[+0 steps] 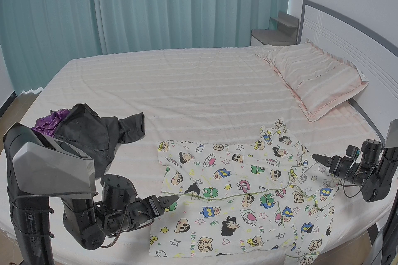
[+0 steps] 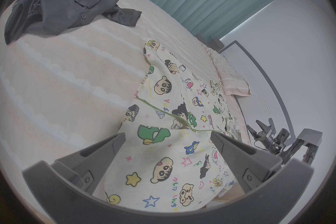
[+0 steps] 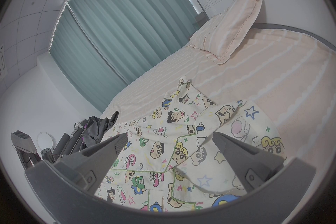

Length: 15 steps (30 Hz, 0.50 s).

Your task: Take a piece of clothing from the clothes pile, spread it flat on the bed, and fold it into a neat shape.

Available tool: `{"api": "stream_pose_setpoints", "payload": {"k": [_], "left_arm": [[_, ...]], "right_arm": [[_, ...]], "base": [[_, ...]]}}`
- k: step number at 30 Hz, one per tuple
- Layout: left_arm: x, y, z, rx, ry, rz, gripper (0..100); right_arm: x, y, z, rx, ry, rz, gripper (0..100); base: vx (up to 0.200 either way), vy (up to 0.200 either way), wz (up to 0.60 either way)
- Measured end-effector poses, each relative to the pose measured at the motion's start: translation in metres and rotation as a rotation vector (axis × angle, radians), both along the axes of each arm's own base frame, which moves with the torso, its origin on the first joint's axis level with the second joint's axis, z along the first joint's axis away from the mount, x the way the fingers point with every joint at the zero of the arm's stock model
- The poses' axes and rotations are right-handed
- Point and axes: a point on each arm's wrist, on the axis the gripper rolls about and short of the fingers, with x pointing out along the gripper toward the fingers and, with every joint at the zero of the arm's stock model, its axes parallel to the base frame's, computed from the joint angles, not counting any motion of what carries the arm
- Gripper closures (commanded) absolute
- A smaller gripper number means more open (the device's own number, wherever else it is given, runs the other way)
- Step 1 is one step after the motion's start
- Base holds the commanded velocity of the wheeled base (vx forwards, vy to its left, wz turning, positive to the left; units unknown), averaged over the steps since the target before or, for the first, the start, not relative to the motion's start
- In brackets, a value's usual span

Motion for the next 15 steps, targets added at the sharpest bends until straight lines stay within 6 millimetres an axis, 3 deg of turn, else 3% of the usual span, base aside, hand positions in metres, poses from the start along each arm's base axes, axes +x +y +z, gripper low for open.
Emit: {"api": "stream_pose_setpoints", "payload": {"k": [7, 15], "left_arm": [[0.013, 0.004, -0.010, 0.091, -0.053, -0.051, 0], [0.020, 0.004, -0.020, 0.073, -0.036, -0.102, 0]], "right_arm": [[0.000, 0.000, 0.000, 0.001, 0.002, 0.002, 0], [0.000, 0.001, -0.001, 0.001, 0.004, 0.002, 0]], "base": [[0.000, 0.000, 0.00], [0.000, 0.000, 0.00]]}}
